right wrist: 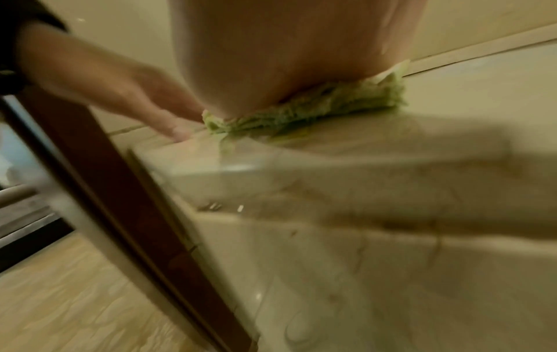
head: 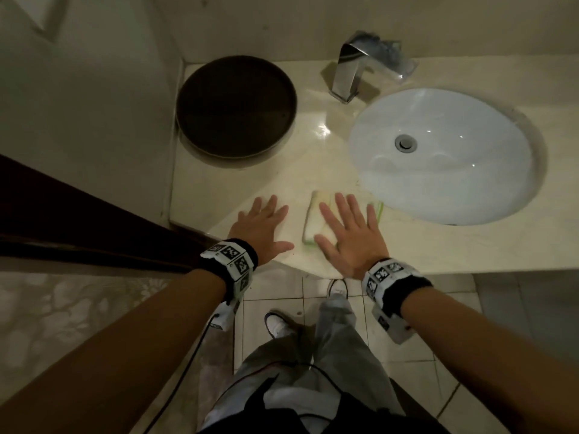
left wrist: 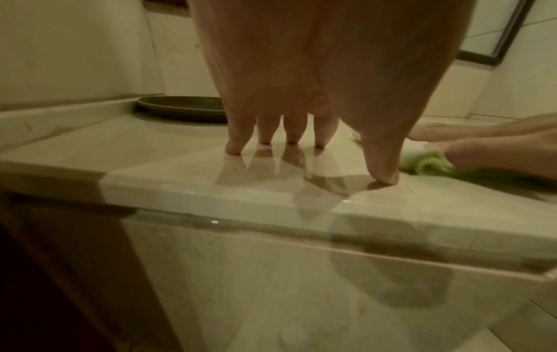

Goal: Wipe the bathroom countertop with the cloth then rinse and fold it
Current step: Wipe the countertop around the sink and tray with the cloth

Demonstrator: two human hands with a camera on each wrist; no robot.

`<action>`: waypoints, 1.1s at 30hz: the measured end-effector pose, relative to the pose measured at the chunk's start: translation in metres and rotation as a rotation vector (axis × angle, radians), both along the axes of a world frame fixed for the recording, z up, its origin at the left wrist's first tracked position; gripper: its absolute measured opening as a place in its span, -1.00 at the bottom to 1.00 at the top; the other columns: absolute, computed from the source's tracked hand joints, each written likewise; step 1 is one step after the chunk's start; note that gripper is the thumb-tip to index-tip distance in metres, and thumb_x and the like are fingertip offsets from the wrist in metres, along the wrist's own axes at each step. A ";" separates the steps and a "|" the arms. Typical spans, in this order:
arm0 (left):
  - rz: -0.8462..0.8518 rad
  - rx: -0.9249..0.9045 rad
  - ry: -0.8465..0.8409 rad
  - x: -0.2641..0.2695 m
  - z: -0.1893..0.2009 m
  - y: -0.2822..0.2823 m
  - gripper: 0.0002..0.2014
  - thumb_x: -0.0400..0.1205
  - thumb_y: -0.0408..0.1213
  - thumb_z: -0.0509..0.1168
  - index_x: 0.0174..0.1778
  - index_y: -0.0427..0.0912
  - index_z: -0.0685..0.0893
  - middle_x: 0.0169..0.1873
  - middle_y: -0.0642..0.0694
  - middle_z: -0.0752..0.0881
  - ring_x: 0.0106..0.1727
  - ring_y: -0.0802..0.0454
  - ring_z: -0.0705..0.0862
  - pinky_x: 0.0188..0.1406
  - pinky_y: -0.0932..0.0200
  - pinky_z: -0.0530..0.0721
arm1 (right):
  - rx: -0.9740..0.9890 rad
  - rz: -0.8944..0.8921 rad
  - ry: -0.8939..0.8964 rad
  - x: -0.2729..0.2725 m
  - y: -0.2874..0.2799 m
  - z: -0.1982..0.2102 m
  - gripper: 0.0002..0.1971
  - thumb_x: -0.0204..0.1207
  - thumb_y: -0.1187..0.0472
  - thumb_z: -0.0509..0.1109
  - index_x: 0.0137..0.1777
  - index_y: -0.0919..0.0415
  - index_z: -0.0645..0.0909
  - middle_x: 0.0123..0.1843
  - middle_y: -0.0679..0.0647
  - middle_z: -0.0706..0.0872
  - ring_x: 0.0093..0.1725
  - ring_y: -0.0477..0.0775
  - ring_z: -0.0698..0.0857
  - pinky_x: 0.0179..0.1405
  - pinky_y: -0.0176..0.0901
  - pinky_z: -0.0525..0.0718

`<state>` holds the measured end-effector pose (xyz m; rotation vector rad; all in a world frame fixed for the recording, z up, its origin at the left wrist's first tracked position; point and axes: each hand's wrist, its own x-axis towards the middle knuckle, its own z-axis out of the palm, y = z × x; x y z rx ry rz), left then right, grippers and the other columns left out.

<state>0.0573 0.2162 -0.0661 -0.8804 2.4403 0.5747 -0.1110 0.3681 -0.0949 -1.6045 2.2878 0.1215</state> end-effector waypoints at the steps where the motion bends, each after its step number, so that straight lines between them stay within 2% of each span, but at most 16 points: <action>1: 0.010 0.006 0.016 0.001 -0.001 0.000 -0.15 0.60 0.26 0.22 0.70 0.11 -0.09 0.69 0.05 -0.25 0.70 -0.09 -0.23 0.63 -0.24 -0.07 | 0.002 -0.023 0.005 -0.009 -0.007 0.000 -0.32 0.63 -0.38 -0.29 0.69 -0.18 -0.33 0.71 0.03 -0.39 0.68 0.09 -0.39 0.63 0.30 -0.33; 8: 0.015 0.005 0.035 0.003 -0.001 -0.004 -0.14 0.57 0.28 0.23 0.69 0.15 -0.06 0.69 0.08 -0.22 0.70 -0.07 -0.20 0.63 -0.25 0.03 | 0.011 -0.159 -0.003 -0.036 -0.047 -0.004 -0.30 0.60 -0.38 -0.34 0.68 -0.15 -0.36 0.72 0.06 -0.40 0.68 0.15 -0.39 0.63 0.32 -0.30; 15: 0.016 0.004 0.052 0.002 0.000 -0.005 -0.14 0.56 0.29 0.24 0.69 0.16 -0.02 0.70 0.06 -0.17 0.70 -0.10 -0.16 0.64 -0.25 0.05 | 0.022 -0.114 0.007 -0.006 -0.028 -0.002 -0.29 0.62 -0.33 -0.35 0.69 -0.05 -0.38 0.71 0.16 -0.39 0.67 0.24 -0.41 0.60 0.41 -0.29; 20: 0.008 -0.003 0.078 0.005 0.001 -0.005 -0.15 0.57 0.26 0.26 0.69 0.14 0.00 0.70 0.06 -0.15 0.70 -0.08 -0.16 0.64 -0.20 0.05 | -0.023 -0.018 0.022 0.039 -0.006 -0.009 -0.30 0.65 -0.29 -0.29 0.71 0.02 -0.27 0.72 0.24 -0.29 0.69 0.30 -0.33 0.59 0.45 -0.28; 25: 0.021 0.018 0.076 0.005 0.002 -0.008 -0.16 0.56 0.25 0.29 0.68 0.17 0.02 0.70 0.09 -0.14 0.71 -0.05 -0.14 0.64 -0.17 0.05 | 0.011 -0.013 0.039 0.038 -0.011 -0.009 -0.29 0.65 -0.30 -0.28 0.69 0.04 -0.30 0.72 0.28 -0.28 0.68 0.33 -0.32 0.57 0.49 -0.27; 29: 0.054 0.028 0.090 0.002 0.002 -0.009 -0.20 0.58 0.23 0.27 0.68 0.18 0.06 0.70 0.08 -0.09 0.71 -0.05 -0.12 0.62 -0.17 0.05 | 0.055 -0.037 0.043 0.018 -0.044 -0.004 -0.28 0.63 -0.32 -0.34 0.68 0.00 -0.39 0.71 0.21 -0.39 0.67 0.27 -0.39 0.58 0.46 -0.29; 33: 0.086 0.052 0.075 0.001 0.001 -0.005 -0.22 0.61 0.18 0.26 0.68 0.17 0.04 0.70 0.10 -0.14 0.70 -0.02 -0.20 0.64 -0.20 -0.04 | 0.072 -0.092 0.015 -0.015 -0.097 0.000 -0.28 0.62 -0.33 -0.33 0.68 -0.03 -0.41 0.70 0.16 -0.42 0.67 0.23 -0.41 0.58 0.43 -0.30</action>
